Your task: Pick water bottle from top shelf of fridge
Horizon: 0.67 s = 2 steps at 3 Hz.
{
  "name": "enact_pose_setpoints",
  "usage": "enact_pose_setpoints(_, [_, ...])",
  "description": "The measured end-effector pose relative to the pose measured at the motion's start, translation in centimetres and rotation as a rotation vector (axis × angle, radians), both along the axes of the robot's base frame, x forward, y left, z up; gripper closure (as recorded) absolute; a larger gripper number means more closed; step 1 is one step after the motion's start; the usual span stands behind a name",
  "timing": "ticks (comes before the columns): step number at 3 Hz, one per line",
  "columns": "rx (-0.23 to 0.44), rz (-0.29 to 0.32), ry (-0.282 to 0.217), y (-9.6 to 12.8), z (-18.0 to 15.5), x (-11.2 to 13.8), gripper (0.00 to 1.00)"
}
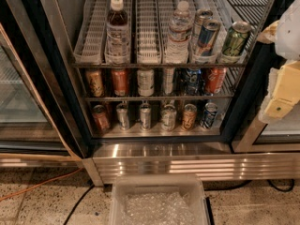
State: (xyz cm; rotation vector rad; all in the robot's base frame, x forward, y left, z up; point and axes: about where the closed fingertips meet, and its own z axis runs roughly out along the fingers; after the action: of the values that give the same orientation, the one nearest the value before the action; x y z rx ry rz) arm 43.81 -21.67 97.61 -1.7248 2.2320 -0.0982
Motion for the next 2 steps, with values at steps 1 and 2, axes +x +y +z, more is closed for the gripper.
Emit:
enact_pose_setpoints(1, [0.0,0.0,0.0,0.0,0.0,0.0,0.0])
enact_pose_setpoints(2, [0.071,-0.006,-0.015,0.7,-2.0,0.5,0.0])
